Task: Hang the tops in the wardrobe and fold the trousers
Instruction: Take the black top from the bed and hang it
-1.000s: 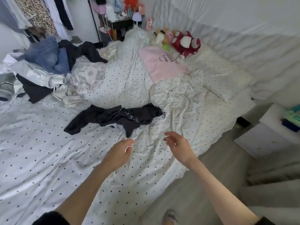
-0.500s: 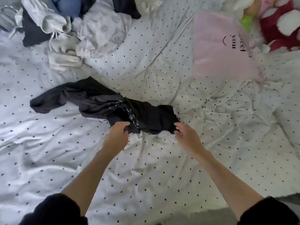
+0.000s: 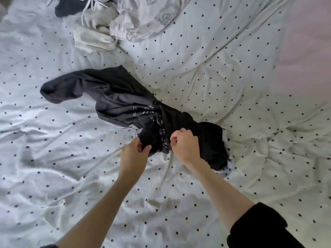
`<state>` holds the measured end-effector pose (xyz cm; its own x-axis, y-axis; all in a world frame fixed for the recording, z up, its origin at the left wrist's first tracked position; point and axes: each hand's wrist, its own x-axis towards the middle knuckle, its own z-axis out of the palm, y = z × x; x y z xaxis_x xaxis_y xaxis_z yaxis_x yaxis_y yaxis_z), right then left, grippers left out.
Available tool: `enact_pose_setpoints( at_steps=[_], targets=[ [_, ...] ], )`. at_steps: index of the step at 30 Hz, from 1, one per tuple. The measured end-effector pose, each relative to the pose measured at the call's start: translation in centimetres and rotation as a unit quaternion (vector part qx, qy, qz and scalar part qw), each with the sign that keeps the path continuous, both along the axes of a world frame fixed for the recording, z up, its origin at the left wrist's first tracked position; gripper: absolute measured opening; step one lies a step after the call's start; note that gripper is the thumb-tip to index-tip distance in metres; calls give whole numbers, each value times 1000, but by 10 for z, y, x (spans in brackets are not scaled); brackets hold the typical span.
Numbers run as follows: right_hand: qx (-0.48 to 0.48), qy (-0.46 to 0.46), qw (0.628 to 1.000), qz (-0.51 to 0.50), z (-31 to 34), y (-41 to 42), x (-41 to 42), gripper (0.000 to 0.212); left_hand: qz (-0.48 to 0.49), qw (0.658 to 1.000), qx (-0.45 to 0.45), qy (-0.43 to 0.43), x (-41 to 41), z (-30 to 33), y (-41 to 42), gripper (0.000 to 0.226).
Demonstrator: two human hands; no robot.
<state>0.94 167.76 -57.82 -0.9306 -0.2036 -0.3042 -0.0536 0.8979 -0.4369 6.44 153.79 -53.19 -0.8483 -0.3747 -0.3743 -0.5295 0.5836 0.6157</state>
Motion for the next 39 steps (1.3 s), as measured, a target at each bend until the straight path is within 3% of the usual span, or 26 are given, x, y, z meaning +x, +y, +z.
enact_pose_setpoints(
  at_steps=[3,5,7,9,11,13,15,18,19,28,30,32,34,36,39],
  targets=[
    [-55,-56,997,-21,5,11,20,20,-139,987,-5,-84,29,1,-1,9],
    [-79,-63,994,-37,12,19,39,18,-263,949,-13,-174,44,2,-7,5],
    [-68,-17,997,-41,19,23,45,33,-361,900,-24,-244,52,5,-9,24],
    [-15,19,1000,-14,26,14,37,59,-392,874,-15,-286,59,6,-12,31],
    [22,49,998,40,27,-6,20,77,-386,876,-4,-290,61,6,-18,23],
    [62,37,991,109,23,-32,7,79,-370,884,9,-285,62,5,-26,19],
    [105,-1,983,151,13,-49,8,61,-349,891,28,-291,63,5,-35,18],
    [148,-30,976,160,-6,-40,35,9,-340,884,38,-319,72,6,-47,19],
    [158,-36,973,165,-11,-31,49,7,-336,882,36,-328,77,6,-51,21],
    [136,-131,967,171,11,16,120,36,-290,873,67,-387,132,-9,-56,9],
    [96,-52,985,134,10,6,110,28,-236,907,55,-346,136,-16,-55,22],
    [43,89,987,127,3,-7,97,17,-98,956,67,-267,133,-23,-55,33],
    [26,164,976,139,-1,-22,81,27,21,976,119,-181,125,-26,-52,27],
    [40,160,971,173,-3,-38,67,43,33,973,158,-167,117,-30,-44,39],
    [81,117,962,231,-6,-61,60,56,10,973,133,-188,120,-41,-37,45]
  ],
)
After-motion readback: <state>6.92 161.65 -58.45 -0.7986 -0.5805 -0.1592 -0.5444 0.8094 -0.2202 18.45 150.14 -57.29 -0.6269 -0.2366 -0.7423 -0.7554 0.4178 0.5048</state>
